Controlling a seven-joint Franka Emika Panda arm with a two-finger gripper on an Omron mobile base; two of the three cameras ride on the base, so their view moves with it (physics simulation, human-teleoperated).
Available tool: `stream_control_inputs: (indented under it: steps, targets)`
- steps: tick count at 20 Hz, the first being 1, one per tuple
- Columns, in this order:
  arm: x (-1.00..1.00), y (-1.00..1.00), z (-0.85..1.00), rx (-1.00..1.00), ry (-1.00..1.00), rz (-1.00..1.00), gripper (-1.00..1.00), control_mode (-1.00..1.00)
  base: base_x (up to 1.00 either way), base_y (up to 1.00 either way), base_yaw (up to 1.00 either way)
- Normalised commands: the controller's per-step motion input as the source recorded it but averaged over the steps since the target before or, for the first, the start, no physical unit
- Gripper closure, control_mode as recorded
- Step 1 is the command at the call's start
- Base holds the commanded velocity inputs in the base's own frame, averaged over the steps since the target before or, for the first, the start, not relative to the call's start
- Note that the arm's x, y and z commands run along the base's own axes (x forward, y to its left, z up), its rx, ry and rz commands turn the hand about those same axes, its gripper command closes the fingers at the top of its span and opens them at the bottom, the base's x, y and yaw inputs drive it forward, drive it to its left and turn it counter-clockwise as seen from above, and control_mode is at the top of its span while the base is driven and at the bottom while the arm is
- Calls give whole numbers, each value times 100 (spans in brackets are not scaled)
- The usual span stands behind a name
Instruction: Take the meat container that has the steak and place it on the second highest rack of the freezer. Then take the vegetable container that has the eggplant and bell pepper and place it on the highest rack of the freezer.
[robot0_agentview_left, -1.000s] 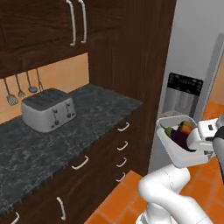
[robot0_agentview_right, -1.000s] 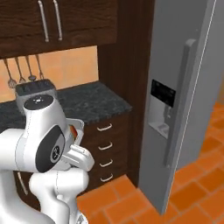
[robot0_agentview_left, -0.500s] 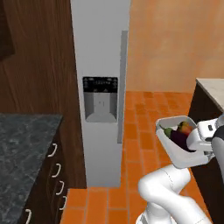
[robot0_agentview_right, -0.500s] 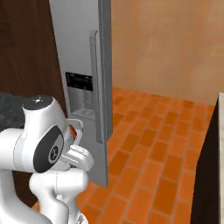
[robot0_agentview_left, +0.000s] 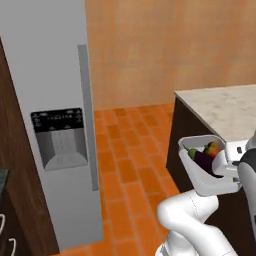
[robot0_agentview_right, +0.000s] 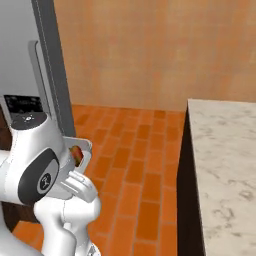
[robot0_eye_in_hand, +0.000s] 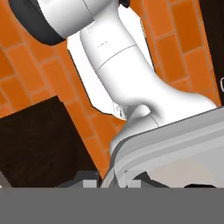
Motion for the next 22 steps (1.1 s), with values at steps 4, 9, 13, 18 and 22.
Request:
stream_control_inputs:
  steps: [4,9,13,18,22]
  targets:
    - [0,0,0,0,0,0,100,100,100,-59,10]
    - [0,0,0,0,0,0,100,100,100,-62,13]
    - [0,0,0,0,0,0,100,100,100,-22,16]
    - [0,0,0,0,0,0,100,100,100,18,0]
    - [0,0,0,0,0,0,100,100,100,0,0]
